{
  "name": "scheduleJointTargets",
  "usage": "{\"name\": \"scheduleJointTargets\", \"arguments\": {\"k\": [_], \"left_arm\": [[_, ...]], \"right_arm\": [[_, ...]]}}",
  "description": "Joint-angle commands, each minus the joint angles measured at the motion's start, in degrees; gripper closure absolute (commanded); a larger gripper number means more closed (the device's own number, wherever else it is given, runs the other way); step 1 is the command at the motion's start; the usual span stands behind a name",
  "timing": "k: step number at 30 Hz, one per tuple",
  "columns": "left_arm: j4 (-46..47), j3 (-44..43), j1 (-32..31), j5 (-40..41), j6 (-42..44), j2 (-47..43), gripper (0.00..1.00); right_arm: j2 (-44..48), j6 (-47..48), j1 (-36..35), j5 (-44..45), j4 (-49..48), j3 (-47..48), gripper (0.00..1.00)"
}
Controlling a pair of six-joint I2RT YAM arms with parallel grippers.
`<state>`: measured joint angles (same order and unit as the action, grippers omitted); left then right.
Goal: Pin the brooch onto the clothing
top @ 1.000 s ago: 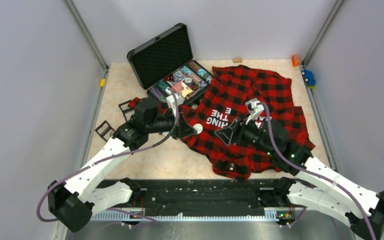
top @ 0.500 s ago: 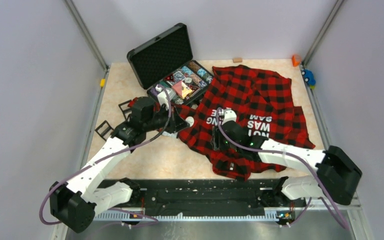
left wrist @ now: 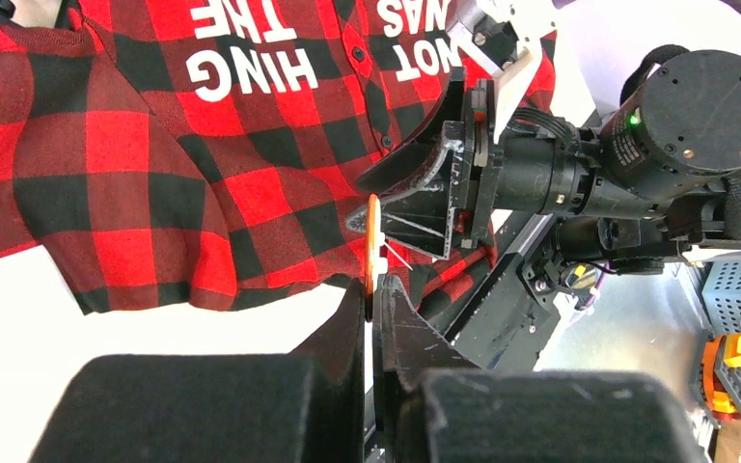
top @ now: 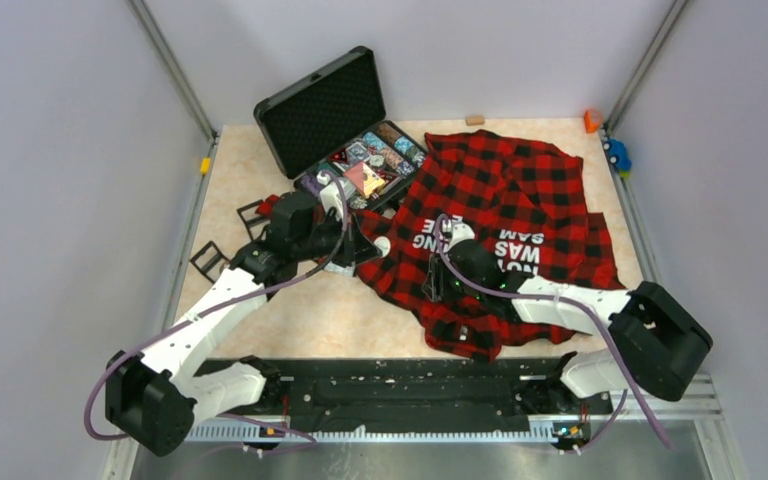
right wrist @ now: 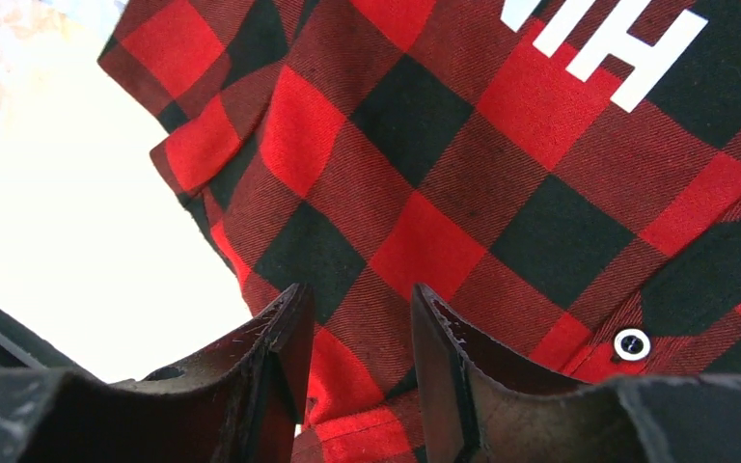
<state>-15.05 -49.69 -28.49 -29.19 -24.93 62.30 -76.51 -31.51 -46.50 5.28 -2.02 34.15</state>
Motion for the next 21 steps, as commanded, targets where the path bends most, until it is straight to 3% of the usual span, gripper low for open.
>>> {"name": "scheduleJointTargets", "arguments": {"k": [1,10,17,21], "left_arm": [[1.62,-0.06,0.19,-1.46,-0.63,0.36,1.0],[1.53,-0.06,0.11,-1.68,-0.56,0.63,1.0],[1.45,-0.14,0.2,-1.77,-0.56,0.57,1.0],[1.34,-0.21,0.11,-1.66,-0.49,0.45,1.0]], "right_arm": [[-2.31,0.87,1.28,-1.98,-4.18,-0.2,0.57],[-4.69,2.09,1.85,-2.09,-4.95,0.25,0.62],[-6.27,2.16,1.85,-2.11,-5.28,0.41,0.75],[-5.96,2.05,1.85,-2.44,-5.55,0.27,0.94]]}}
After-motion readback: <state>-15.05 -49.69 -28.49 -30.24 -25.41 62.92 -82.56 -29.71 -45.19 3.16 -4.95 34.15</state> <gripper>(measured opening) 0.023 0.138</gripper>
